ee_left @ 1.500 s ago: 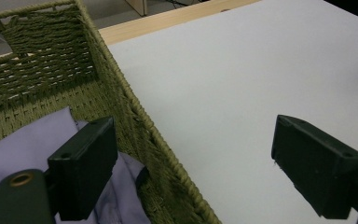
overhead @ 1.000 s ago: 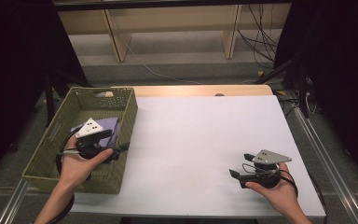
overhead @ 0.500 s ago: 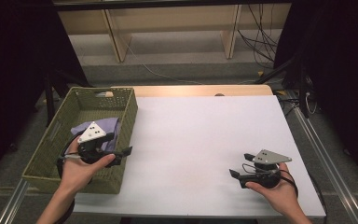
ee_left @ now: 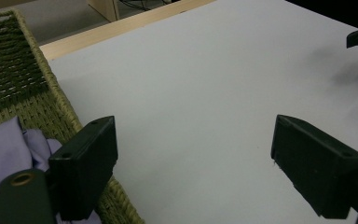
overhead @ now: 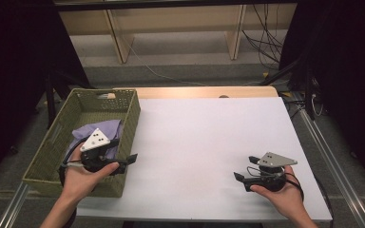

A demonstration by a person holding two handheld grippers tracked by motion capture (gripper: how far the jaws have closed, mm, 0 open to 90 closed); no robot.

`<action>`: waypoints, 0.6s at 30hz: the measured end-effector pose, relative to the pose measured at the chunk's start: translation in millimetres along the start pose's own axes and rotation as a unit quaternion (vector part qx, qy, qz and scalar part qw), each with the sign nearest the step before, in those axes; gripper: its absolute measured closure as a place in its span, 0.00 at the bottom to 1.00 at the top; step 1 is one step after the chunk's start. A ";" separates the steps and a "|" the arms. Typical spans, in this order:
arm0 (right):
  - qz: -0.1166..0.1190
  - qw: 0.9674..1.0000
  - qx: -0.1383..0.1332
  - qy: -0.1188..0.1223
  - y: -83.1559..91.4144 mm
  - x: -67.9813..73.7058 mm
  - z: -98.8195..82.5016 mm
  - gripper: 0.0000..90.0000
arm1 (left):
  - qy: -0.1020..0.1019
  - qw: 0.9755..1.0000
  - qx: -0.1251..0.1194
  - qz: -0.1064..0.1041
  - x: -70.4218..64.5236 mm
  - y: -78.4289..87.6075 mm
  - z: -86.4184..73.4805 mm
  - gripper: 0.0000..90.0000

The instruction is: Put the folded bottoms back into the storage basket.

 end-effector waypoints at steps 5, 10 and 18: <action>0.000 1.000 -0.001 0.002 -0.6 0.1 0.2 0.19 | -0.005 1.000 0.005 -0.002 -3.6 -0.8 -3.0 0.16; -0.001 1.000 0.000 0.002 -0.2 -0.3 0.1 0.19 | -0.008 1.000 0.004 -0.003 -6.4 -1.4 -4.7 0.16; -0.002 1.000 0.000 0.002 0.0 -0.3 0.3 0.19 | -0.009 1.000 0.005 -0.003 -8.0 -2.6 -5.7 0.16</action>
Point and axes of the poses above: each handheld gripper's, and its own axes: y roughly backward along the jaws, z roughly out of its top, x roughly to its left, the point moved 5 cm from there along -y, roughly forward along the jaws, and after that the axes turned 12 degrees about x, right-handed, at the moved point
